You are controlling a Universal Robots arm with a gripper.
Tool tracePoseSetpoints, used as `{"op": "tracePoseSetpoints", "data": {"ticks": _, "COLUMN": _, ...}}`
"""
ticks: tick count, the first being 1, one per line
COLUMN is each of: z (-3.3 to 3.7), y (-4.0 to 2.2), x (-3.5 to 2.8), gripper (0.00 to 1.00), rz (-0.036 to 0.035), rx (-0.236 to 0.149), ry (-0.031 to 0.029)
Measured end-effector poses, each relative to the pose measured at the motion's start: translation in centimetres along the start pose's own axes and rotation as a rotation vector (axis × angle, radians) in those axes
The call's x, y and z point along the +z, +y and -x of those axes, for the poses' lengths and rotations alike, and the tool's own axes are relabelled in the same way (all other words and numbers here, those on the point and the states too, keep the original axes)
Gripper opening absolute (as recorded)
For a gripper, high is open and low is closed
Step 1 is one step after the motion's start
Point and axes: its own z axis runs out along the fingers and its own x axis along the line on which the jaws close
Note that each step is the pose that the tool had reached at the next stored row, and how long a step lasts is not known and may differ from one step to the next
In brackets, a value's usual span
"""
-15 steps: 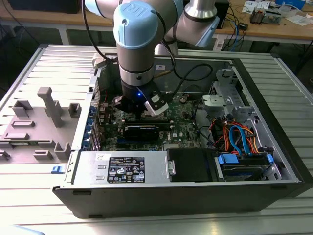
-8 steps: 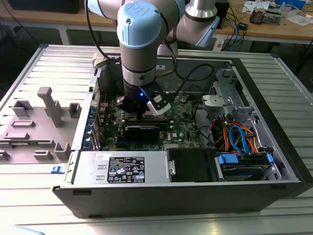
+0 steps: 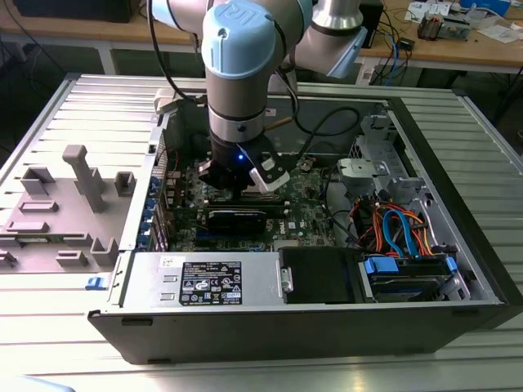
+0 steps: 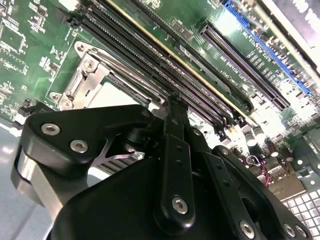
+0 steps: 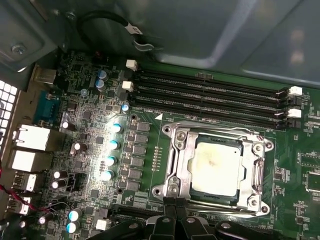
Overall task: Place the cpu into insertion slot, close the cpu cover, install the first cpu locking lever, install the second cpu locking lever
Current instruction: 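Install the second cpu locking lever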
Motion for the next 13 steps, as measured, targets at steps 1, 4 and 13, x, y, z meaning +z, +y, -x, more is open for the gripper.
{"op": "tracePoseSetpoints", "data": {"ticks": 1, "z": 0.07, "y": 0.0, "x": -0.07, "gripper": 0.11, "rz": -0.0027, "rx": 0.0, "ry": 0.0008}}
{"op": "tracePoseSetpoints", "data": {"ticks": 4, "z": 0.16, "y": 0.06, "x": -0.54, "gripper": 0.11, "rz": -0.009, "rx": 0.0, "ry": 0.002}}
{"op": "tracePoseSetpoints", "data": {"ticks": 13, "z": 0.81, "y": 0.45, "x": -2.23, "gripper": 0.11, "rz": -0.0438, "rx": 0.001, "ry": 0.0148}}
